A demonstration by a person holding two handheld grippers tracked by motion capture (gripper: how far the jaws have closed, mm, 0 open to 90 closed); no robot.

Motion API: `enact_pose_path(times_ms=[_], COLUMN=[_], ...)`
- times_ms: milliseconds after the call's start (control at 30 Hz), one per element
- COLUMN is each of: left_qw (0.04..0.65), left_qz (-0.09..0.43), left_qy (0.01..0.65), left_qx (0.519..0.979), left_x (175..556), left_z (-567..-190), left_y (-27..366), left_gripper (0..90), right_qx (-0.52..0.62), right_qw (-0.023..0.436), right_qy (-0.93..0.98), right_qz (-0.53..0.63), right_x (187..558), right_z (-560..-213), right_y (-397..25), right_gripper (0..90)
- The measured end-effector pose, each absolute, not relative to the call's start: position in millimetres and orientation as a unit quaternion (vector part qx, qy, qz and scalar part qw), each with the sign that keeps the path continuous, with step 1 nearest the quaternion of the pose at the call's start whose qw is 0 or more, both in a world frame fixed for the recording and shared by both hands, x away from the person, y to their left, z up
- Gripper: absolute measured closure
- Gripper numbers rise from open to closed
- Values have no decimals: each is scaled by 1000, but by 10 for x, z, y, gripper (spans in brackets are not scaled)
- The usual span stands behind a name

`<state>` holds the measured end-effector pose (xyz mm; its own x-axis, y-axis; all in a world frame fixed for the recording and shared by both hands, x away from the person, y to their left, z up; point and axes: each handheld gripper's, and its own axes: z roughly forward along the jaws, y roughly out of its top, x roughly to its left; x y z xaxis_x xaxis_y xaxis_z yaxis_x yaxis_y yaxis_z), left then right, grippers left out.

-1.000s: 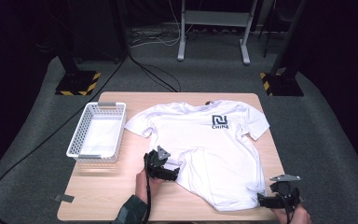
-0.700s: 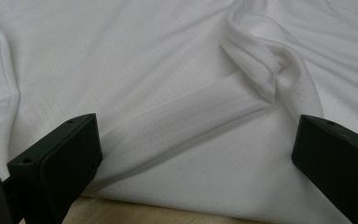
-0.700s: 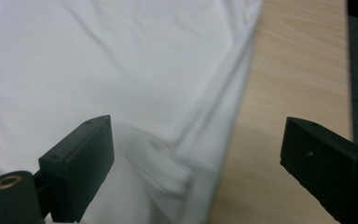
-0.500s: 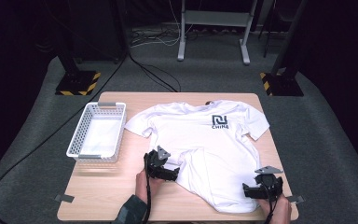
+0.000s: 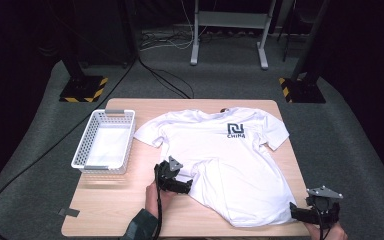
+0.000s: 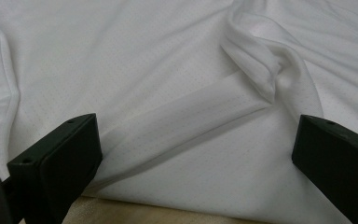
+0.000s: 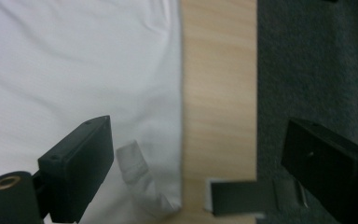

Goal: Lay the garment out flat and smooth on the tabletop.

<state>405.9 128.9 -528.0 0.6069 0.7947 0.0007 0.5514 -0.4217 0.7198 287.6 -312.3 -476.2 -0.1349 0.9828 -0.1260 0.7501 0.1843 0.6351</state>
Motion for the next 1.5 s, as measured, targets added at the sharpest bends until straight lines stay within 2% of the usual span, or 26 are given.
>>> enact_pose_path(times_ms=[233,400,500,633,767,867,1100,1200,1500], left_qw=[349,361,378,370,343,313,321,328,354], left_qz=[170,186,187,185,179,183,178,179,152], left_qy=[408,402,387,361,354,354,357,349,360], left_qx=[826,821,820,836,852,862,859,859,850], left_x=[4063,4046,4058,4159,4349,4429,4419,4385,4094], left_z=[-5270,-5113,-4979,-4883,-4927,-5001,-5091,-5103,-5057], left_y=[1290,1260,1140,854,559,420,477,512,898], left_gripper=[12,36,47,104,225,368,737,852,867], right_qx=[559,559,561,565,564,566,571,572,575], right_qw=[257,252,250,243,243,240,238,239,240], right_qy=[741,738,734,728,727,725,722,721,719], right_qz=[270,283,289,303,307,309,310,310,310], right_x=[3218,3409,3445,3453,3453,3455,3459,3458,3459], right_z=[-4895,-5075,-5164,-5246,-5255,-5259,-5263,-5264,-5265], right_y=[-2831,-2838,-2872,-2907,-2915,-2923,-2931,-2932,-2937], right_gripper=[66,61,59,49,47,47,42,42,41])
